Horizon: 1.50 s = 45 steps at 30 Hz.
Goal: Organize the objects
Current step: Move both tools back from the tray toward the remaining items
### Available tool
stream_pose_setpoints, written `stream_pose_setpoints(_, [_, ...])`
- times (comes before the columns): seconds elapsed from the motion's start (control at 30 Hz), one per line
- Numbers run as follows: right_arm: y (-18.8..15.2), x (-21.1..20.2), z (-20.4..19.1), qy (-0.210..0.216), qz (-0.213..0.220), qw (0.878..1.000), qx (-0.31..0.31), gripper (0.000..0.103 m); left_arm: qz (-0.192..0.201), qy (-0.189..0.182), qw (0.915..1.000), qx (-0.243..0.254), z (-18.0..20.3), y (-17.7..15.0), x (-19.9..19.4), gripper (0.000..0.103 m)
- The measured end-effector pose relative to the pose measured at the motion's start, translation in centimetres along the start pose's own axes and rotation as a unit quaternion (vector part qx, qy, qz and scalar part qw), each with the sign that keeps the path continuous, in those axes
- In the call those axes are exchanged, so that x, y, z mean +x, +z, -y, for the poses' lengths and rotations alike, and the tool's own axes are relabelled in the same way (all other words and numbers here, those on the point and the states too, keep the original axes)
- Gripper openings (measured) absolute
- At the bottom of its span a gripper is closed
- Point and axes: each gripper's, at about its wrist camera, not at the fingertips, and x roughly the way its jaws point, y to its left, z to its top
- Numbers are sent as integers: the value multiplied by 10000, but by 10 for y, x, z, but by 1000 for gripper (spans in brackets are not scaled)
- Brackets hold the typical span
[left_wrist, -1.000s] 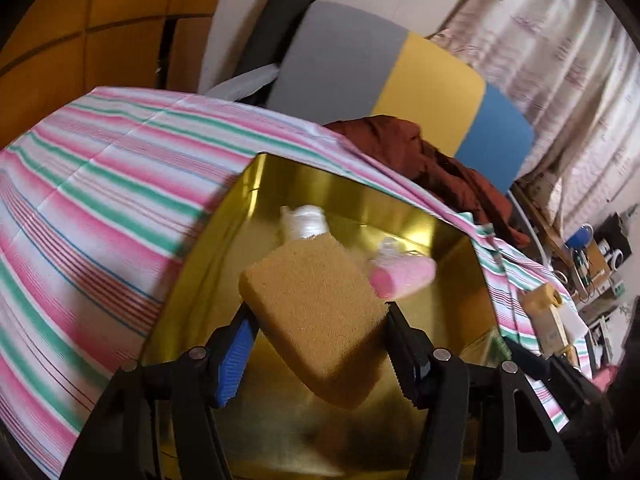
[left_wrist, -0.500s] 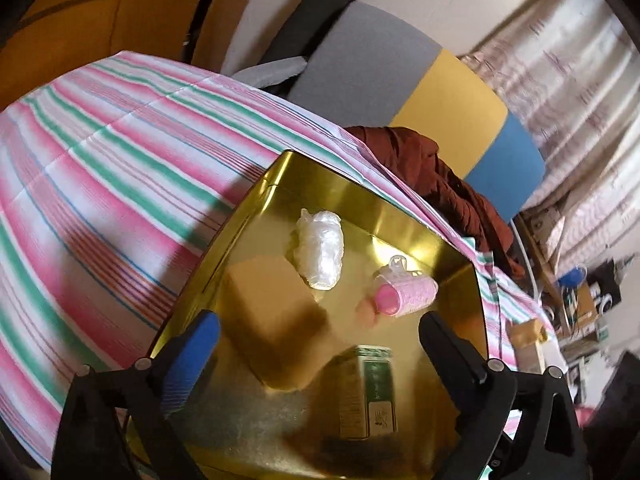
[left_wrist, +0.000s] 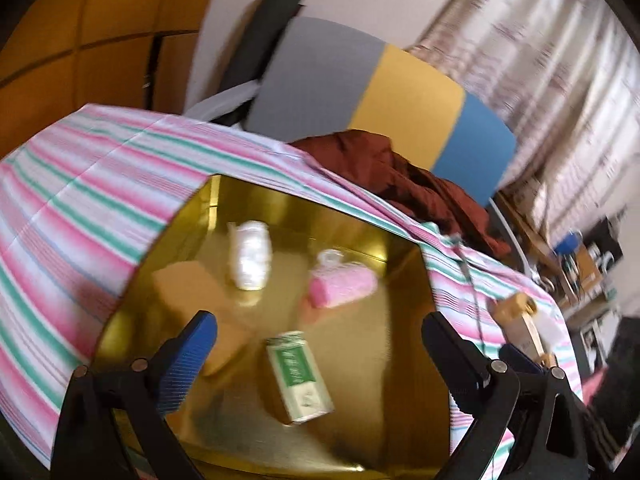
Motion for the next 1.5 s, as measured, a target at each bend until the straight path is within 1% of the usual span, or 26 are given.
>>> stream_pose_setpoints(0.17, [-4,-7,24,-165,21,9996,210,85,-122,-94,9990,416,27,-6,3,103])
stream_pose_setpoints(0.37, [-13,-15,57,-445,21,9979,468,85,-296,-241,9967,713,54,-17,7,103])
stream_pose_setpoints(0.5, [-21,-21,84,-633,-7,9953,739,85,-442,-337,9937,973,75,-26,12,103])
stream_pose_setpoints(0.67, [-32,-31,115,-924,8,9911,963,85,-651,-508,9879,1312,101,-39,16,103])
stream_pose_setpoints(0.8, [-40,-42,150,-1376,47,9838,1151,85,-802,-631,9830,1529,119,-50,19,103])
stream_pose_setpoints(0.93, [-44,-60,196,-1969,208,9713,1321,85,-922,-716,9789,1676,132,-59,20,103])
stream_pose_setpoints(1.03, [-46,-67,234,-2355,243,9607,1450,85,-1019,-769,9761,1760,140,-66,23,103])
stream_pose_setpoints(1.17, [-52,-67,273,-2762,57,9484,1555,79,-1092,-802,9732,1856,150,-71,23,103])
stream_pose_setpoints(1.2, [-54,-67,283,-2798,-17,9464,1616,79,-1105,-808,9727,1877,152,-72,24,103])
stream_pose_setpoints(1.27, [-60,-65,295,-2794,-124,9449,1701,73,-1153,-835,9709,1926,158,-73,27,103])
stream_pose_setpoints(1.33, [-66,-65,301,-2735,-129,9466,1702,72,-1204,-852,9688,1991,166,-73,31,103])
stream_pose_setpoints(1.4, [-71,-62,304,-2598,-187,9506,1688,66,-1266,-886,9666,2044,175,-73,36,103])
stream_pose_setpoints(1.43, [-73,-59,305,-2517,-230,9526,1691,59,-1302,-911,9655,2064,182,-73,40,103])
stream_pose_setpoints(1.47, [-75,-56,305,-2422,-275,9551,1685,48,-1328,-930,9645,2083,188,-73,43,103])
stream_pose_setpoints(1.5, [-75,-55,305,-2426,-251,9556,1652,46,-1364,-966,9631,2110,195,-73,47,103])
